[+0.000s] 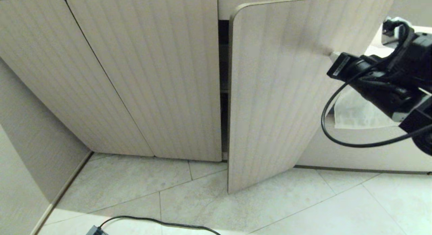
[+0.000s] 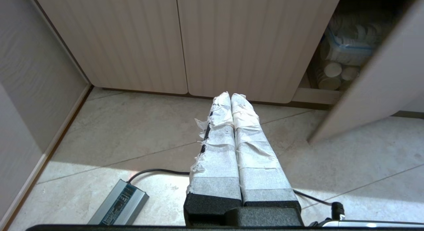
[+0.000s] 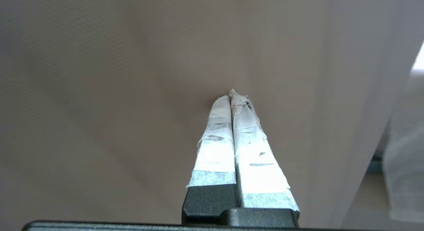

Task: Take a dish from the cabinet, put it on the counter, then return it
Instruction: Close the cabinet door

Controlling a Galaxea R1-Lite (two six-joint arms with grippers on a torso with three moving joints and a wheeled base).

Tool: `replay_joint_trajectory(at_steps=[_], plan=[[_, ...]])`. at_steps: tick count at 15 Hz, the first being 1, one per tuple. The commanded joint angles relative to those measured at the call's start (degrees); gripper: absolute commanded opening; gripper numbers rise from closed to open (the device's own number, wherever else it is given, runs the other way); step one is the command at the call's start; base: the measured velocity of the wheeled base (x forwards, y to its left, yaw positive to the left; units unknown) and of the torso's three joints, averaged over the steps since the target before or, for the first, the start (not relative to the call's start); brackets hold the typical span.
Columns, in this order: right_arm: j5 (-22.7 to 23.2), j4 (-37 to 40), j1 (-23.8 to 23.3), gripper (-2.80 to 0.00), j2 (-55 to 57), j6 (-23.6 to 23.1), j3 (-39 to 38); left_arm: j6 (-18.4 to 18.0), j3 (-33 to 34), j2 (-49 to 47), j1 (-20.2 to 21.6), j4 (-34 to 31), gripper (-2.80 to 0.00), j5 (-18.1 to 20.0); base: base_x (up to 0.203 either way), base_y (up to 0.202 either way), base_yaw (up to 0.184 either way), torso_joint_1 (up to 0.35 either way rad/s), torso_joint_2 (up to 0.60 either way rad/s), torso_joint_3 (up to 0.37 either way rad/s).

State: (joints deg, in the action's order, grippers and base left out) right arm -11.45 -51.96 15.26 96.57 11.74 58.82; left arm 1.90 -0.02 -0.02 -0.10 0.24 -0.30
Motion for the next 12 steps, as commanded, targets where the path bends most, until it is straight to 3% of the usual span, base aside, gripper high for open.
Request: replay_joint_trajectory(at_steps=[1, 7, 12], plan=[[-3.59, -0.54, 0.03, -2.8, 4.67, -0.02, 4.64, 0.03, 0.02, 0.02, 0.01, 0.02, -2.8, -0.02, 0.0, 0.0, 0.0, 0.0, 0.0, 0.0], [-5.42, -10.91, -0.06, -2.8, 8.41, -4.55, 5.49, 0.03, 0.02, 0.02, 0.01, 0.02, -2.8, -0.05, 0.0, 0.0, 0.0, 0.0, 0.0, 0.0], [-5.24, -16.28, -0.19, -2.8, 7.2, -6.69, 0.14, 0.03, 0.02, 0.02, 0.01, 0.02, -2.8, -0.05, 0.0, 0.0, 0.0, 0.0, 0.0, 0.0]])
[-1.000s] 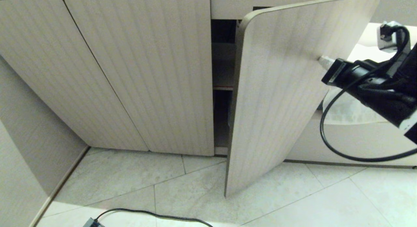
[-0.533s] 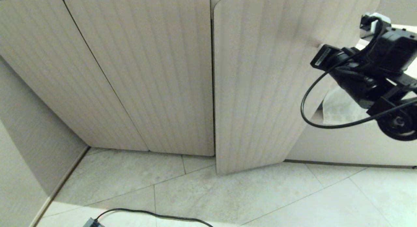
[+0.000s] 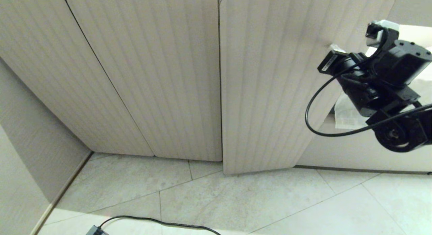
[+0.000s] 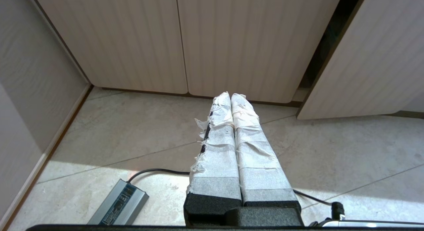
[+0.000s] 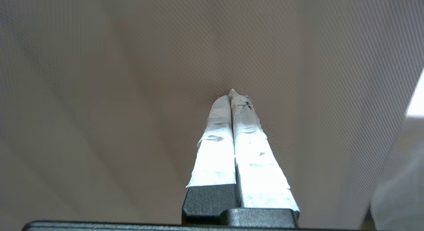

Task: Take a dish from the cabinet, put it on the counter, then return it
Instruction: Close the cabinet door

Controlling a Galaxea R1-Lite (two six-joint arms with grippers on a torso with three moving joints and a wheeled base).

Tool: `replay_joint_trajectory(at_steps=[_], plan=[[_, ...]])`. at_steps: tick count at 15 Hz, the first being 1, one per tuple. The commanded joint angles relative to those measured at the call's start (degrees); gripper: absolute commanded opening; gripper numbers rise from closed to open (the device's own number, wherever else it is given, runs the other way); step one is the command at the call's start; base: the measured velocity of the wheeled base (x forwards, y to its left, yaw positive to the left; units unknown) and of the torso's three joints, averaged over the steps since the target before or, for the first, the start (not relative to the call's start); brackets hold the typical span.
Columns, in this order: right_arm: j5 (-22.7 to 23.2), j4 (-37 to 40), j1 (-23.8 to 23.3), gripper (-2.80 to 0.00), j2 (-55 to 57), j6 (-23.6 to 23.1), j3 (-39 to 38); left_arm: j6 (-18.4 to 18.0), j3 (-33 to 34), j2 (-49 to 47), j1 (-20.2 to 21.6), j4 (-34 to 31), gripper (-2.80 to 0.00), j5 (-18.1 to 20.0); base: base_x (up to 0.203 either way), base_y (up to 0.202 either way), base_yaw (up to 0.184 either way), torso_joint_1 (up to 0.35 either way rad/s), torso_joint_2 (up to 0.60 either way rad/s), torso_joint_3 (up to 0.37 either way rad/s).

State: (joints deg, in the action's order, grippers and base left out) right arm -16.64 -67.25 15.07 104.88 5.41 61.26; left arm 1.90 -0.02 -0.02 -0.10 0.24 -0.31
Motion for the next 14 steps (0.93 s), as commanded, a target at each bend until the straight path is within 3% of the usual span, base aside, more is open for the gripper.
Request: replay_joint_trajectory(at_steps=[1, 14], plan=[[0.06, -1.17, 0.04, -2.8, -2.4, -0.59, -3.88, 0.03, 0.02, 0.02, 0.01, 0.02, -2.8, -0.04, 0.0, 0.0, 0.0, 0.0, 0.0, 0.0], [0.77, 5.28, 0.4, -2.8, -38.47, -2.62, -41.55, 0.03, 0.02, 0.02, 0.01, 0.02, -2.8, -0.04, 0.0, 0.0, 0.0, 0.0, 0.0, 0.0]])
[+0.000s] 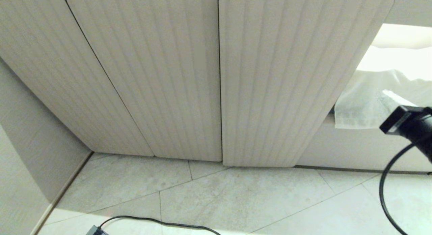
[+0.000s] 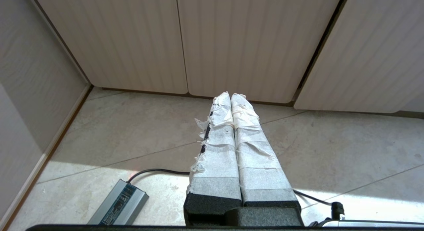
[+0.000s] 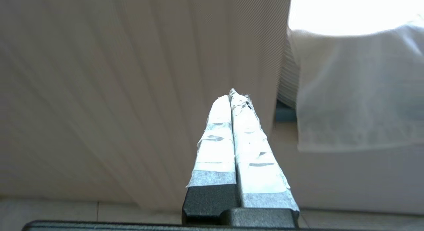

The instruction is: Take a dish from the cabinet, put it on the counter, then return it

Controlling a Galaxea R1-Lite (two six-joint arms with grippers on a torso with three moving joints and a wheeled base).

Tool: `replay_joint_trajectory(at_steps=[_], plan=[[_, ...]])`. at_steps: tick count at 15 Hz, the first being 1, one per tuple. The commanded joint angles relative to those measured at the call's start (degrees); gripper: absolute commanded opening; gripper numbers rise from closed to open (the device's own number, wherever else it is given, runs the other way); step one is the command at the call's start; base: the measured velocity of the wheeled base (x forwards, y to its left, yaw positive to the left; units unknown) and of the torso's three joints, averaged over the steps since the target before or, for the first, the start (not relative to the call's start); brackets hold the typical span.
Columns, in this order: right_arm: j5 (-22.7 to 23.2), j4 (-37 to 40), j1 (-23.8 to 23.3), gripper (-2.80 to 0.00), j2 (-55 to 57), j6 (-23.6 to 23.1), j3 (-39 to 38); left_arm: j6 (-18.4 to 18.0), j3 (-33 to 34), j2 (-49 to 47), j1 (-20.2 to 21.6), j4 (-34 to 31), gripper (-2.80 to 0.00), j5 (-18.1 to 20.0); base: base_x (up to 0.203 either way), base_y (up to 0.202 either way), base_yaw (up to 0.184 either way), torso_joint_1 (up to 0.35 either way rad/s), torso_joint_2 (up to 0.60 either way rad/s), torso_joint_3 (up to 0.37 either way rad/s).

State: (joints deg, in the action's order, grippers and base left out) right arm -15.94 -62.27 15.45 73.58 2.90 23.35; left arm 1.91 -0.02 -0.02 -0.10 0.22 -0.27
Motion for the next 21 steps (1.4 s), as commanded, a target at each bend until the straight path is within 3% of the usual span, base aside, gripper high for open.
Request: replay_joint_trajectory(at_steps=[1, 7, 11, 17, 21], plan=[[0.46, 1.58, 0.0, -2.8, -10.33, -0.41, -6.27, 0.03, 0.02, 0.02, 0.01, 0.04, -2.8, -0.08, 0.0, 0.0, 0.0, 0.0, 0.0, 0.0], [1.6, 9.7, -1.05, -2.8, -29.93, -3.18, -22.57, 0.04, 0.02, 0.02, 0.01, 0.04, -2.8, -0.08, 0.0, 0.0, 0.0, 0.0, 0.0, 0.0], [3.22, 25.0, -7.02, -2.8, -40.45, -4.16, -23.3, 0.03, 0.02, 0.02, 0.01, 0.04, -2.8, -0.08, 0.0, 0.0, 0.0, 0.0, 0.0, 0.0], [3.63, 48.17, -8.74, -2.8, -57.25, -4.84, -23.35, 0.03, 0.02, 0.02, 0.01, 0.04, -2.8, -0.08, 0.0, 0.0, 0.0, 0.0, 0.0, 0.0], [3.46, 52.76, -8.77, -2.8, -57.41, -4.75, -23.35, 0.03, 0.02, 0.02, 0.01, 0.04, -2.8, -0.08, 0.0, 0.0, 0.0, 0.0, 0.0, 0.0]])
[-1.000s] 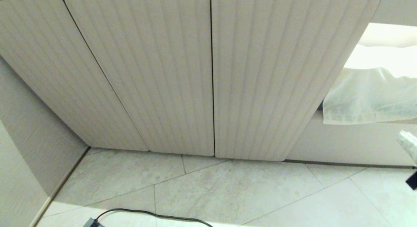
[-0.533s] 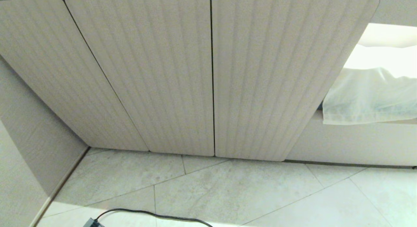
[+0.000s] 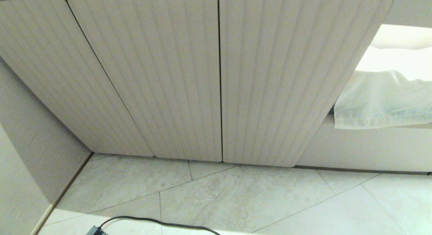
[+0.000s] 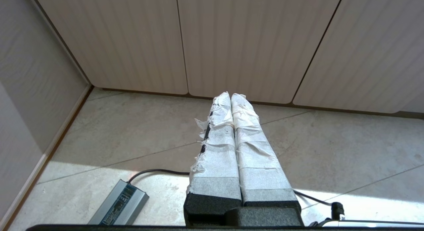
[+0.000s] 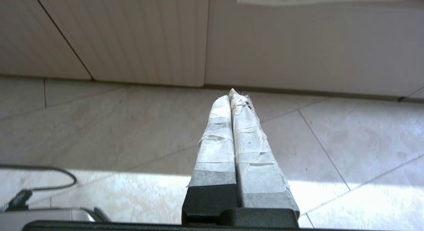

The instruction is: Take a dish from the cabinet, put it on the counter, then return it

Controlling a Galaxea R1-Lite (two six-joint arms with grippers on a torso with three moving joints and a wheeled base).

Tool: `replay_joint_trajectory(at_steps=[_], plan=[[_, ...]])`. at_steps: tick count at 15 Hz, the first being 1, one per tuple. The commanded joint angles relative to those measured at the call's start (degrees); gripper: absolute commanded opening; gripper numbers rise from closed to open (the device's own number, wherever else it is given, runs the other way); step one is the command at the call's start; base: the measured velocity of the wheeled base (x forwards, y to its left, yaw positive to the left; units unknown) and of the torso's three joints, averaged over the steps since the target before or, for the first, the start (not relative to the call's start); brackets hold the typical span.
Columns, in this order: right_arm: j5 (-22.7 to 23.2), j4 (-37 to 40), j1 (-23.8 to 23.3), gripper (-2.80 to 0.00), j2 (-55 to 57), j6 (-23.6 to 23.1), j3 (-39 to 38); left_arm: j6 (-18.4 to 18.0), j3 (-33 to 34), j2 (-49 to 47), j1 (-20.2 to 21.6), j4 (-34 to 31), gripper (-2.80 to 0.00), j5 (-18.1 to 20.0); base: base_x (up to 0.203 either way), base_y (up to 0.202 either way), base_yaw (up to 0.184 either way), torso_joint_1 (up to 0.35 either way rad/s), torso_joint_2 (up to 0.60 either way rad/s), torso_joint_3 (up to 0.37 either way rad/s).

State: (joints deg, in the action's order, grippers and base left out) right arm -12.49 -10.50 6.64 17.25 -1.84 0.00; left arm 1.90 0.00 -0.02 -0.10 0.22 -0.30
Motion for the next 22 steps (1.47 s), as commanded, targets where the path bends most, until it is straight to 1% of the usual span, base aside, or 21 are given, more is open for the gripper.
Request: replay_joint_trajectory(at_steps=[1, 2, 3, 4, 5, 8, 10, 12, 22], plan=[[0.19, 1.09, 0.01, -2.8, -1.08, 0.07, 0.0, 0.03, 0.0, 0.02, 0.01, 0.04, -2.8, -0.05, 0.0, 0.0, 0.0, 0.0, 0.0, 0.0], [0.28, 1.18, -0.07, -2.8, -1.06, 0.08, 0.0, 0.03, -0.02, 0.02, 0.01, 0.04, -2.8, -0.05, 0.0, 0.0, 0.0, 0.0, 0.0, 0.0], [0.44, 1.19, -1.23, -2.8, -0.97, 0.09, 0.0, 0.07, -0.07, 0.02, 0.01, 0.04, -2.8, -0.05, 0.0, 0.0, 0.0, 0.0, 0.0, 0.0], [0.55, 1.24, -3.34, -2.8, -0.84, 0.24, 0.0, 0.03, -0.07, 0.02, 0.01, 0.04, -2.8, -0.05, 0.0, 0.0, 0.0, 0.0, 0.0, 0.0], [1.69, 1.36, -5.11, -2.8, -1.02, 0.48, 0.0, 0.03, 0.0, 0.02, 0.01, 0.04, -2.8, -0.05, 0.0, 0.0, 0.0, 0.0, 0.0, 0.0], [6.5, 3.68, -5.65, -2.8, -7.18, 0.66, 0.0, 0.03, -0.09, 0.02, 0.01, 0.04, -2.8, -0.05, 0.0, 0.0, 0.0, 0.0, 0.0, 0.0], [8.85, 7.66, -6.01, -2.8, -14.26, 0.6, 0.05, 0.03, 0.0, 0.02, 0.01, 0.04, -2.8, -0.05, 0.0, 0.0, 0.0, 0.0, 0.0, 0.0], [11.15, 10.29, -6.29, -2.8, -17.25, 0.54, 0.0, 0.03, -0.04, 0.02, 0.01, 0.04, -2.8, -0.05, 0.0, 0.0, 0.0, 0.0, 0.0, 0.0], [11.35, 10.24, -6.35, -2.8, -17.25, 0.73, 0.0, 0.03, 0.0, 0.02, 0.01, 0.04, -2.8, -0.05, 0.0, 0.0, 0.0, 0.0, 0.0, 0.0]])
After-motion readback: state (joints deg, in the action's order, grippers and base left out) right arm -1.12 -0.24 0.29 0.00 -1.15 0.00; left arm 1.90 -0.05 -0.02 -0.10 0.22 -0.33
